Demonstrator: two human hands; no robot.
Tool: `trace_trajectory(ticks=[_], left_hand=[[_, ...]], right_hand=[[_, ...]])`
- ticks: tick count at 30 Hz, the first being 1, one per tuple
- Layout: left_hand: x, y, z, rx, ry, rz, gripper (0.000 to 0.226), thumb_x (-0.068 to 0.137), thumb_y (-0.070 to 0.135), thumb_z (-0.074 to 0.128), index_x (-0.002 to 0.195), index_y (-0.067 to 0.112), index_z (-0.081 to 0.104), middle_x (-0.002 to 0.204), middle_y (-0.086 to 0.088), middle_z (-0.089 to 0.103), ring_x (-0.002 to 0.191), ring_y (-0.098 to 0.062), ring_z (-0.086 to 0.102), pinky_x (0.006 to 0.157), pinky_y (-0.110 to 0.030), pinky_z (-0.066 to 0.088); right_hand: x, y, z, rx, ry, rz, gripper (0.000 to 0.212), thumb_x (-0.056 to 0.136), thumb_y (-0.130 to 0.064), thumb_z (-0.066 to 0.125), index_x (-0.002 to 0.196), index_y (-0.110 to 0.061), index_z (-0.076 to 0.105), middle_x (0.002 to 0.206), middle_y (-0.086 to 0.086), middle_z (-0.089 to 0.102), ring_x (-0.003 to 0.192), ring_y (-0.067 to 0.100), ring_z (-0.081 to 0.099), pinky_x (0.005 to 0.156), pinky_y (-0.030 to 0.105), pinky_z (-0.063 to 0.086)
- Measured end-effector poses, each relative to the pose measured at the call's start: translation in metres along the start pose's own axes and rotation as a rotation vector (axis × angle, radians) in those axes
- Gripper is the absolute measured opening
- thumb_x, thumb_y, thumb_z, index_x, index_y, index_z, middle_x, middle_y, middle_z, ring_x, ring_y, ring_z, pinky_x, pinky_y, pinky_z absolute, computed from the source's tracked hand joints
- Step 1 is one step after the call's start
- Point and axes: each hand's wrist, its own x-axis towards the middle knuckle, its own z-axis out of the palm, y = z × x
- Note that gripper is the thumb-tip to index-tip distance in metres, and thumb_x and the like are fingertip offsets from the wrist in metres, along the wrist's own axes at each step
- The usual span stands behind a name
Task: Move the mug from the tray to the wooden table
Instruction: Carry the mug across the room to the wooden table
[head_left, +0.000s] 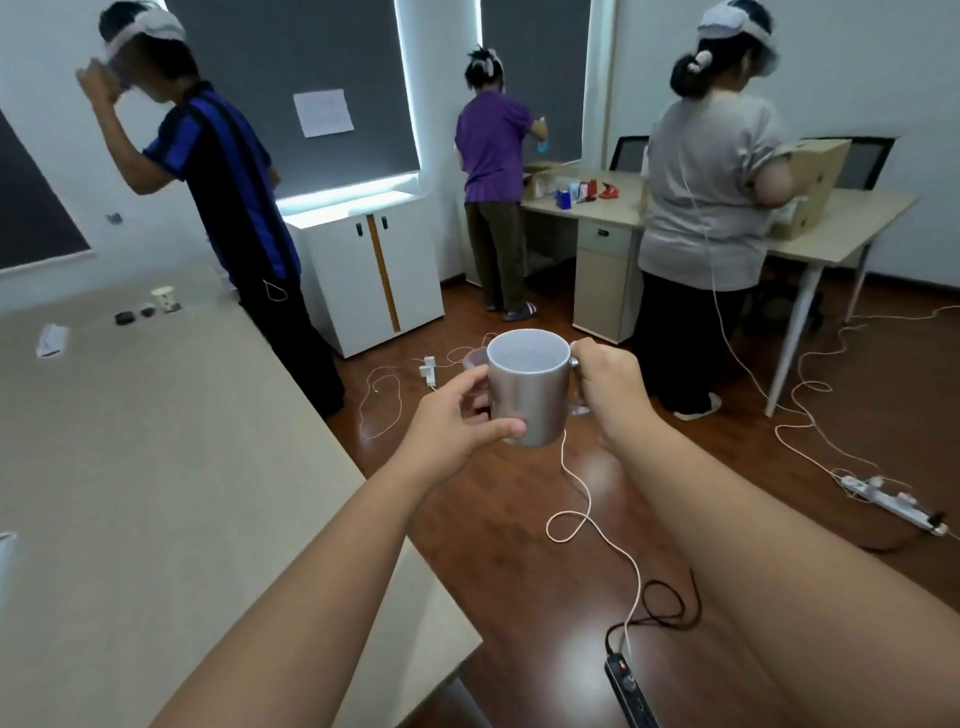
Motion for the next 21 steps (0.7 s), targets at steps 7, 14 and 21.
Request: trace_trajectory(ticks=[7,14,21], left_hand=[[0.078,-0.018,0.012,-0.040,-0.020,-0.040,0.066,0.068,0.008,0.088,0.125,0.027,0.060,0.110,0.016,0.066,0.104,0.002,0.063,0.097,-0.021,0.050],[0.154,-0.040,0.042,-0.063,0.020,-0.036,0.064,0.069,0.002,0.086,0.120,0.027,0.059,0.113,0.007,0.065,0.094,0.007,0.066,0.079,-0.008,0.052],[0.239,-0.051,0.072,-0.036,0.204,-0.086,0.065,0.068,0.002,0.087,0.123,0.024,0.058,0.104,0.019,0.064,0.087,0.018,0.065,0.076,-0.003,0.049]], right_hand=[[0.080,0.010,0.000,0.003,0.030,0.027,0.017,0.064,-0.023,0.050,0.049,-0.017,0.044,0.060,0.010,0.030,0.057,0.023,0.029,0.047,0.027,0.028],[0.172,0.023,-0.011,-0.026,-0.040,-0.007,0.021,0.066,-0.022,0.051,0.047,-0.019,0.041,0.058,0.009,0.027,0.057,0.023,0.025,0.049,0.034,0.022],[0.280,0.018,-0.013,-0.045,-0.196,0.019,0.027,0.074,-0.017,0.050,0.049,-0.014,0.042,0.041,-0.001,0.038,0.045,0.019,0.035,0.048,0.029,0.027]])
